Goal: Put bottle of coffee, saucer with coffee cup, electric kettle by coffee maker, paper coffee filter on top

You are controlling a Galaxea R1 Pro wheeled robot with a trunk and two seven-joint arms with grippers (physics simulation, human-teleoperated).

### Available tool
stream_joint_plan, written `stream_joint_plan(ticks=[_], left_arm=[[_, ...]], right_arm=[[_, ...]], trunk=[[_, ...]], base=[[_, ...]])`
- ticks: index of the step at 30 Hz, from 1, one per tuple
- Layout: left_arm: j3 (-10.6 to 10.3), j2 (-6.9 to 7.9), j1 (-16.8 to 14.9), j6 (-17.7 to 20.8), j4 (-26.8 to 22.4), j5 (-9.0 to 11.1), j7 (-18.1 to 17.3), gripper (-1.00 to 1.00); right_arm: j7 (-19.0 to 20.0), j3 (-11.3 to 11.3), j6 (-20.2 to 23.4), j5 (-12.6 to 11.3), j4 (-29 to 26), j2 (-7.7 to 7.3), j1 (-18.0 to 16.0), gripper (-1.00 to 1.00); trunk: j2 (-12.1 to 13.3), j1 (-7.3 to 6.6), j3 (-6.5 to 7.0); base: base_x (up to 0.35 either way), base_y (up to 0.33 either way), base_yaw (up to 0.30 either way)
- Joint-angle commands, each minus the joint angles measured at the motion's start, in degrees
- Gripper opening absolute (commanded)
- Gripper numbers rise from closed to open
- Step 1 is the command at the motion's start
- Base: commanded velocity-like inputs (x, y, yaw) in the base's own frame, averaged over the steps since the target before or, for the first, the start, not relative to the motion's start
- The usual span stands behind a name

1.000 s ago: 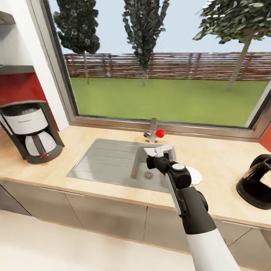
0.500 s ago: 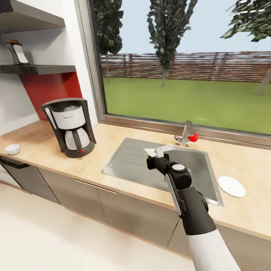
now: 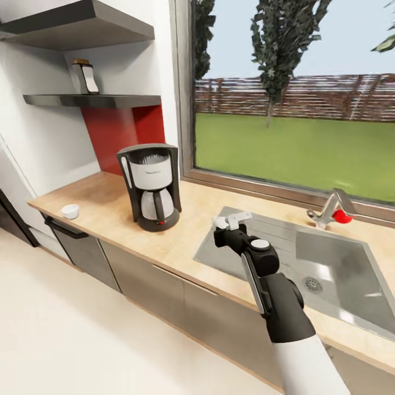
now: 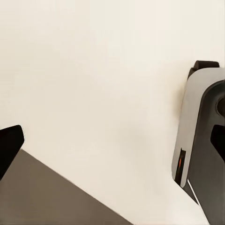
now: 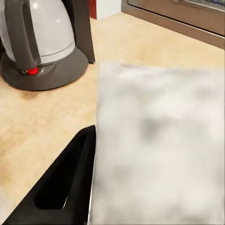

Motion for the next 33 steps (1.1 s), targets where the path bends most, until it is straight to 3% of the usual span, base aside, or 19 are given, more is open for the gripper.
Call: stream_joint_plan(ticks=[1, 13, 33], left_arm=[[0.4, -0.04, -0.1, -0.2, 0.1, -0.1, 0.0, 1.0], [0.4, -0.06, -0.1, -0.2, -0.2, -0.2, 0.0, 1.0], [0.4, -0.06, -0.1, -0.2, -0.2, -0.2, 0.0, 1.0]], right_arm=[[0.4, 0.0, 0.3, 0.5, -0.1, 0.03, -0.1, -1.0], [0.4, -0.1, 0.3, 0.6, -0.1, 0.03, -0.1, -1.0], [0.4, -0.1, 0.3, 0.5, -0.1, 0.03, -0.1, -1.0]], trunk=[[-0.1, 0.05, -0.12], [-0.1, 0.05, -0.1], [-0.1, 0.05, 0.46]], base=[[0.124, 0.318, 0.278], [0.089, 0.327, 0.066], [0.027, 0.308, -0.259]])
